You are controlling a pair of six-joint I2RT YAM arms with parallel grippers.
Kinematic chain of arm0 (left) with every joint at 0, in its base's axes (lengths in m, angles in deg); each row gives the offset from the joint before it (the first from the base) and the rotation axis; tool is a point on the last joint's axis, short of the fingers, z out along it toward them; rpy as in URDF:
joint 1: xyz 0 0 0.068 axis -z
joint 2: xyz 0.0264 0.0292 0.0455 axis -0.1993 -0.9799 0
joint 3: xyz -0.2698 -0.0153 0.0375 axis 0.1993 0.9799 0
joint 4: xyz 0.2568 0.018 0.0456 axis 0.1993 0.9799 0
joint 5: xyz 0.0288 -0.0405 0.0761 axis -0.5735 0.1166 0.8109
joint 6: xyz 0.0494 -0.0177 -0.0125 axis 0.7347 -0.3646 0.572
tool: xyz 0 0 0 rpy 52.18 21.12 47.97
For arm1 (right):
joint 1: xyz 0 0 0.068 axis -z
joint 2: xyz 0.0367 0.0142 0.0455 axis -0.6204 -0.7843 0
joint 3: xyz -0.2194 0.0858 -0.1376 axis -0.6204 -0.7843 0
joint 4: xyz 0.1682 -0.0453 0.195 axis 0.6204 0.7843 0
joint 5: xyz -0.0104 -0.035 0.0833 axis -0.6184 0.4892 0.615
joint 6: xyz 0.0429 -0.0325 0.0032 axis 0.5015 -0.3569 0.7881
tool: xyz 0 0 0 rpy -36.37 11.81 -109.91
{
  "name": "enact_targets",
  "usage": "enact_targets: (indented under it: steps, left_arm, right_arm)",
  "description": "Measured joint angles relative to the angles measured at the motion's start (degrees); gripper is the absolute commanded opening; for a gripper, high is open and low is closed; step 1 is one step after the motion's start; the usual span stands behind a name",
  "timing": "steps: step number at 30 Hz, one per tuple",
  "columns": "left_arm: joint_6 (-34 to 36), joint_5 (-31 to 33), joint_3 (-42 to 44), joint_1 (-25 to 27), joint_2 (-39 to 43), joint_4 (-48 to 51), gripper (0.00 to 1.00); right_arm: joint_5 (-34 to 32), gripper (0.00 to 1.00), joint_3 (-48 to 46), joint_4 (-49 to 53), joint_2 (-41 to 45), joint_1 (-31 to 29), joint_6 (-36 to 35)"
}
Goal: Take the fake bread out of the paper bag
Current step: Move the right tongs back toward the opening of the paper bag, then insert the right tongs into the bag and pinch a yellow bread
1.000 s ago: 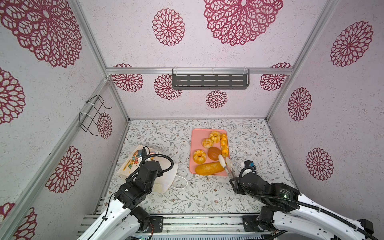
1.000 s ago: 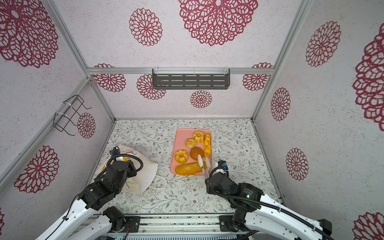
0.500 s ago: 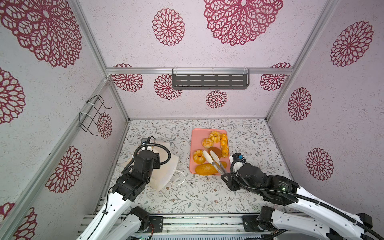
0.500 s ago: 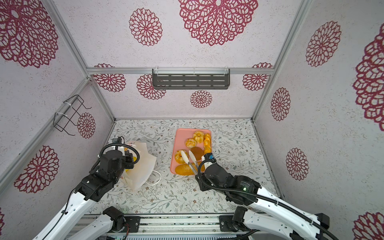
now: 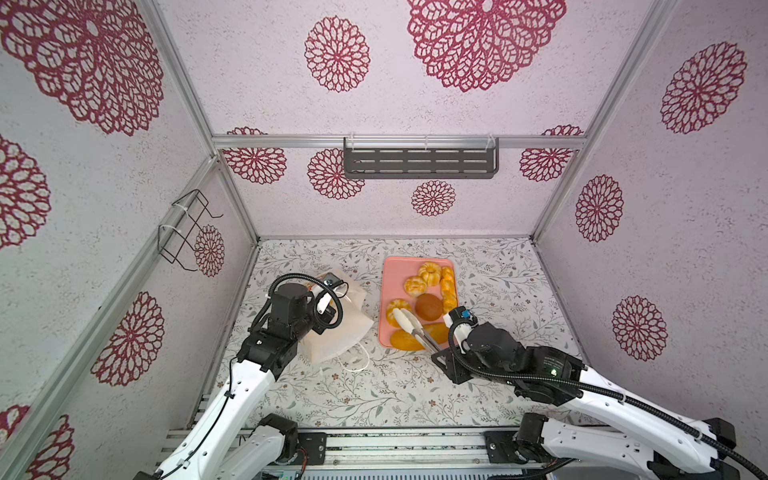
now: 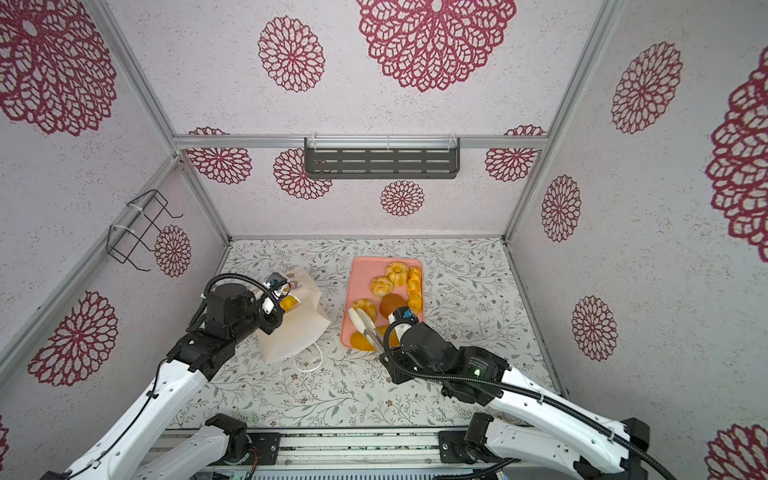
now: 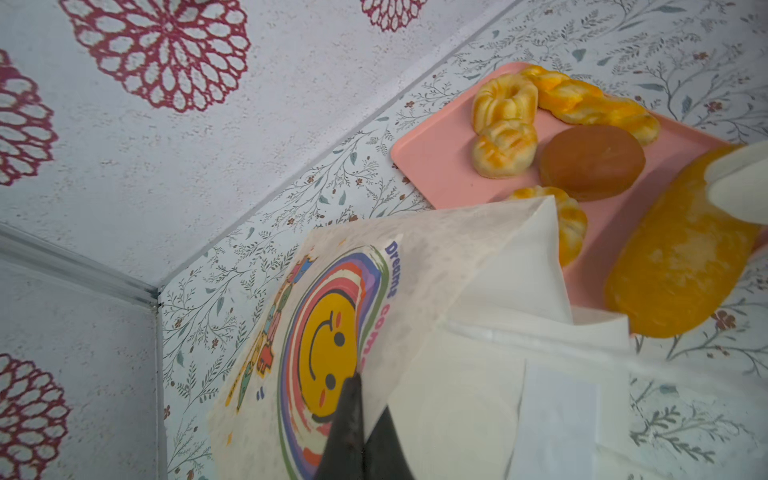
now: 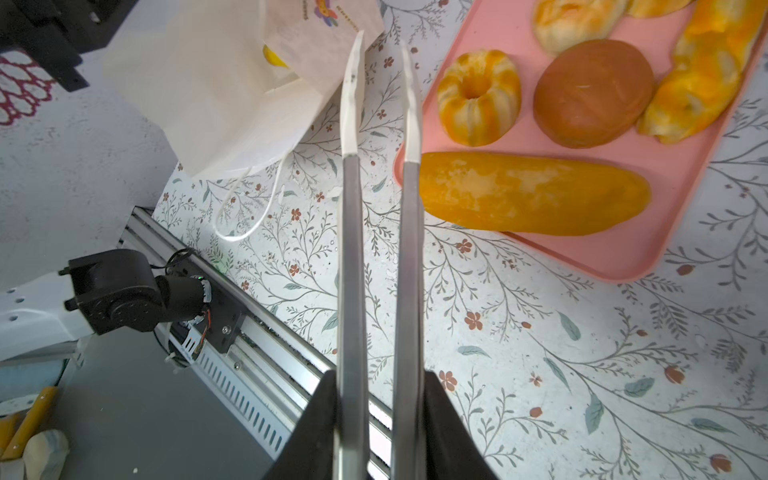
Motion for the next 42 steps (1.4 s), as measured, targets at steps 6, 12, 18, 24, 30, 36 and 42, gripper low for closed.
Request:
enact_targets:
  steps: [6,12,18,24,30,36,42]
  left_arm:
    - [-0.9,-2.9,3.7,0.0,4.0,-0.4,0.0]
    - [-4.9,-3.5,7.8,0.0,8.8,-1.6,0.0]
    - [-9.1,-5.0,9.4,0.0,11.0,-2.1,0.0]
    - [-12.9,-6.6,9.4,0.0,11.4,-2.1,0.0]
    - [-16.2,-7.2,9.4,0.0,11.7,-2.0,0.0]
    - [-20.2,-7.3,9.4,0.0,11.9,-2.3,0.0]
    - [-24.6,-6.6,9.6,0.0,11.9,-5.1,0.0]
  right_arm:
    - [3.1,0.3,0.3,-7.6,-6.4,-9.2,4.1]
    - [4.4,0.3,2.1,-12.0,-12.2,-15.1,4.9]
    - [0.5,0.3,8.5,-12.4,-19.0,-15.7,-2.6]
    - [-5.6,0.3,10.7,-14.1,-23.7,-15.7,-16.2]
    - [-10.2,0.34,10.6,-14.0,-27.3,-15.6,-22.9]
    - [-10.4,0.34,10.4,-15.2,-29.8,-14.9,-14.0]
    - [-5.6,0.34,7.5,-25.4,-30.7,-14.4,3.0]
